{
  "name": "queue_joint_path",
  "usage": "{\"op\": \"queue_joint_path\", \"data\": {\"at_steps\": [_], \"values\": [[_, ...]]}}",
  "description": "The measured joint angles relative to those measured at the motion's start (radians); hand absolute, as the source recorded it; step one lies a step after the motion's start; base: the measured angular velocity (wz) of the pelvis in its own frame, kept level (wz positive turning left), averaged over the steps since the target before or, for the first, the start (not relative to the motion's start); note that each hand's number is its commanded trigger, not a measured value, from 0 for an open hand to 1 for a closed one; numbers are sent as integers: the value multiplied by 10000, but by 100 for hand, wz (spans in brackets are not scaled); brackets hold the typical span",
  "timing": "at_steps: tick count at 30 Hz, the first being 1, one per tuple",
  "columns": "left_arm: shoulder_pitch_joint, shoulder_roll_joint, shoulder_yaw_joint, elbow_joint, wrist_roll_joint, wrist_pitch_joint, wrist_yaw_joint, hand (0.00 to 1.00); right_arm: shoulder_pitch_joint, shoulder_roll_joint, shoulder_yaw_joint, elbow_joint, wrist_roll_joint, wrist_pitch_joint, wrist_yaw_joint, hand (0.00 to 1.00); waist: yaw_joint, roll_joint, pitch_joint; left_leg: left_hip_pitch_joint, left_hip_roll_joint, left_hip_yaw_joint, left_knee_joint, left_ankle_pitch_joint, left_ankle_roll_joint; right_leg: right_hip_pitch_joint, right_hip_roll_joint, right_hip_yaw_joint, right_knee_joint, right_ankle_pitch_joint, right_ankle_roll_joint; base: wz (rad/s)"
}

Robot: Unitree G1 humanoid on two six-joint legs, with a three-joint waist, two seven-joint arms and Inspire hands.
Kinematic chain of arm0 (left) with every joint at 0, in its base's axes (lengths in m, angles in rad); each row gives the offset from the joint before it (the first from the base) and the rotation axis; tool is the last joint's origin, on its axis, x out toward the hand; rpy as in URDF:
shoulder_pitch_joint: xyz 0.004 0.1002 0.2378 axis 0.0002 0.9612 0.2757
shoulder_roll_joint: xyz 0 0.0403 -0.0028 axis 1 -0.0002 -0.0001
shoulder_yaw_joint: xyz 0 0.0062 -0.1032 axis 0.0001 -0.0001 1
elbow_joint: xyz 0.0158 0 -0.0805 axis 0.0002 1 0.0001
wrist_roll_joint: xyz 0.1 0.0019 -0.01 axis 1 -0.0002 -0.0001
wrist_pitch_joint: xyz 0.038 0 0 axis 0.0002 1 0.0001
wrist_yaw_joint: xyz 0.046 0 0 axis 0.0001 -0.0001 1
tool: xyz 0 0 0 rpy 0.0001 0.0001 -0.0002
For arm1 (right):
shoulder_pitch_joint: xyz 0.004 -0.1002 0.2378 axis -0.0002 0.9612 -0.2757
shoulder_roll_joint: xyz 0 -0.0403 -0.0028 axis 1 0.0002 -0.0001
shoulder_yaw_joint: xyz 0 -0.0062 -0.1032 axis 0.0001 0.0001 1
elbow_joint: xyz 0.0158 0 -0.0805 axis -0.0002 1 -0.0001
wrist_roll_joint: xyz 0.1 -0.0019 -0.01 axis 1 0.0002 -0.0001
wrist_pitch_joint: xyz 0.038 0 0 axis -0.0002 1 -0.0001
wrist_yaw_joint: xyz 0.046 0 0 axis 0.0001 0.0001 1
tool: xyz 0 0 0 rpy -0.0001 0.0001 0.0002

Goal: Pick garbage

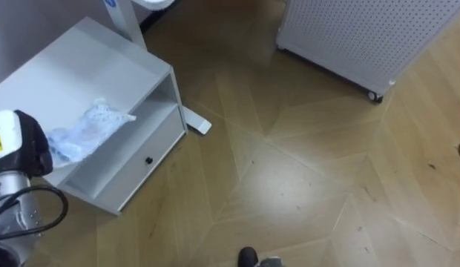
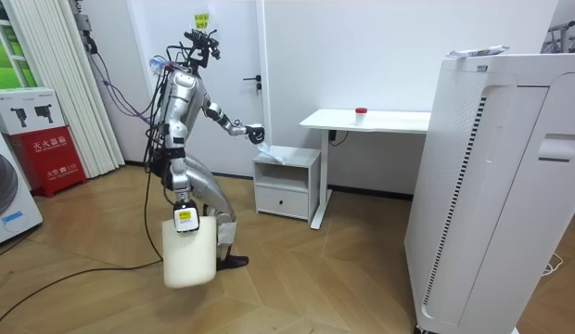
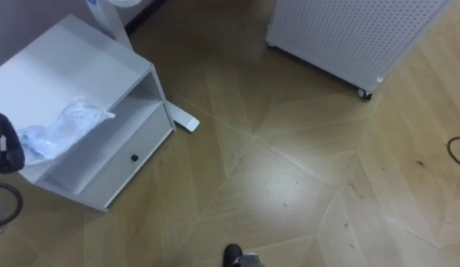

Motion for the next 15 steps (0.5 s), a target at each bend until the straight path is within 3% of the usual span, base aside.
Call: {"op": "queue_joint_path", "data": {"at_steps": [4,7,9,13,15], "values": [[170,-183,16,-767,-55,-305,349,100,-225,2,3,-21,-8,-111,-405,100,72,10,10,297,-20,71,-503,62,-23,280,-9,-53,-420,60,-23,-2],[527,-550,46,-1674,-133,-638,671,100,-439,4,-191,-9,-439,-149,-744,100,149,14,9,662,-136,74,-998,176,8,552,-50,-58,-746,148,-111,3],[1019,-1105,43,-2462,-137,-806,801,100,-537,-42,-301,-2,-481,-152,-1115,100,242,10,6,979,-299,154,-1389,258,35,704,-185,14,-799,38,-43,12],[2036,-1338,-35,-3339,-151,-1017,807,100,-784,-120,-377,-1,-640,-151,-1611,100,304,-16,-7,1106,-361,175,-1706,295,14,756,-229,17,-853,-52,-34,5],[2400,-1631,-73,-3439,-140,-1022,809,100,-1026,-236,-377,13,-647,-152,-2027,100,333,-39,-16,1119,-438,135,-1773,325,22,756,-316,-25,-864,-135,-7,15]]}}
